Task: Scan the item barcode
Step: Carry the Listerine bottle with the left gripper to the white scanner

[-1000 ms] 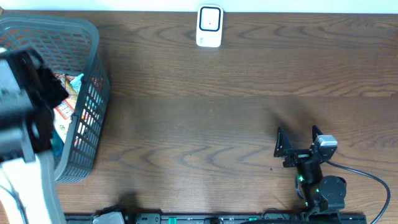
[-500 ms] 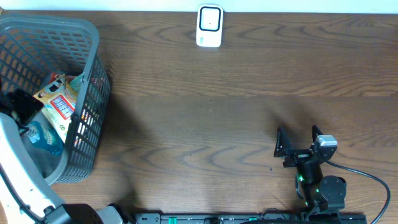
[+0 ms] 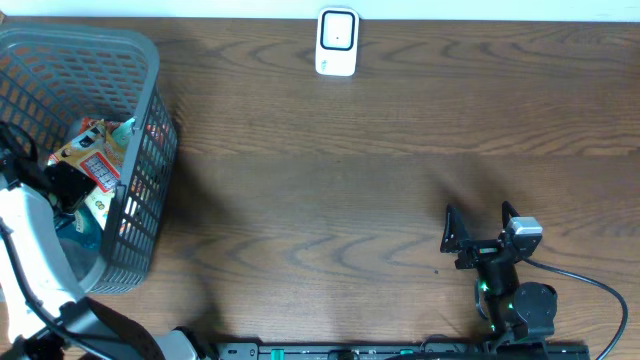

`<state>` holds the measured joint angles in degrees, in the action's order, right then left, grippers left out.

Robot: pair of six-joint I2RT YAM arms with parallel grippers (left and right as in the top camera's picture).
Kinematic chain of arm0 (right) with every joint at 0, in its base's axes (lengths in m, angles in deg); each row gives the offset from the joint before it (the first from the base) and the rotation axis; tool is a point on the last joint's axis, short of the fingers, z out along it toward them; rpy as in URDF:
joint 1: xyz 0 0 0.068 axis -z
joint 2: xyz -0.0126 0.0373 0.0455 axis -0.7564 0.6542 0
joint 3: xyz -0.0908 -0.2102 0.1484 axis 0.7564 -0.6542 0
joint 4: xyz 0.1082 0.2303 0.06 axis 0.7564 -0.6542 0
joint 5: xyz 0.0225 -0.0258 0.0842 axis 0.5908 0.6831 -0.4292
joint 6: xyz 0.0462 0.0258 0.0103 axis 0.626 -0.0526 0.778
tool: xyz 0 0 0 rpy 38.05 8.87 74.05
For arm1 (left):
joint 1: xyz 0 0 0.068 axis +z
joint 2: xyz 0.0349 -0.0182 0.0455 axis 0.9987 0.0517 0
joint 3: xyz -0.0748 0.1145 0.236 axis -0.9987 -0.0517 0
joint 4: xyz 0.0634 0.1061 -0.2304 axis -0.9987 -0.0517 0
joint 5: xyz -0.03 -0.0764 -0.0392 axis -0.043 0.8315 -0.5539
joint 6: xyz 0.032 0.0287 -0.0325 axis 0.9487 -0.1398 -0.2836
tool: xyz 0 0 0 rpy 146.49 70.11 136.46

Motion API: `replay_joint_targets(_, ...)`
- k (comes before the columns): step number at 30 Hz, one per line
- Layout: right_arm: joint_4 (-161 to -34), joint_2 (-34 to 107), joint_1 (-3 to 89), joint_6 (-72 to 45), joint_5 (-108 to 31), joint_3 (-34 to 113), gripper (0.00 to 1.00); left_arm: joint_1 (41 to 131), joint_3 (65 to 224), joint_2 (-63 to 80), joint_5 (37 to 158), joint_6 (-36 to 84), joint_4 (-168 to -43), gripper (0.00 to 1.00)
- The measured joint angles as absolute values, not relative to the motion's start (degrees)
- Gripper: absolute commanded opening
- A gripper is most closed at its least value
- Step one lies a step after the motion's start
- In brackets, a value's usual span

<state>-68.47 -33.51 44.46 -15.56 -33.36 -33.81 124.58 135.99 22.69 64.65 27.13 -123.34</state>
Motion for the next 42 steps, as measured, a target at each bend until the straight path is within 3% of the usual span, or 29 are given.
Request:
replay_joint_targets(4, -68.5, -33.5, 44.5, -15.6, -33.4, -33.8, 0.99, 124.9, 136.0, 25.2, 64.7, 27.1, -122.5, 0.96)
replay_joint_targets(9, -68.5, -33.5, 44.5, -15.6, -33.4, -33.8, 0.99, 124.9, 136.5, 27.4, 64.7, 27.2, -121.9, 0.47)
replay_joint_targets(12, -68.5, -33.5, 44.5, -15.6, -33.4, -33.8, 0.99, 124.9, 136.7, 27.7, 65.1, 27.0, -121.5, 0.27)
replay_joint_targets(23, -68.5, -33.5, 44.5, -15.6, -33.4, -33.8, 0.99, 125.0, 136.8, 22.6, 67.6, 26.5, -122.0, 0.27)
replay_joint_targets(28, -68.5, -33.5, 44.5, -15.6, -33.4, -33.8, 0.99, 125.1, 139.9, 10.5, 73.5, 22.1, -120.0, 0.27)
replay_joint_targets(35, -68.4, -33.5, 44.5, -15.6, -33.4, -33.8, 0.99, 124.5, 145.5, -8.1, 85.9, 10.3, -106.8, 0.27)
replay_joint_targets(42, -68.4, -33.5, 44.5, -15.6, -33.4, -33.8, 0.99, 112.2, 145.6, -15.2, 100.2, 2.8, -106.6, 0.27)
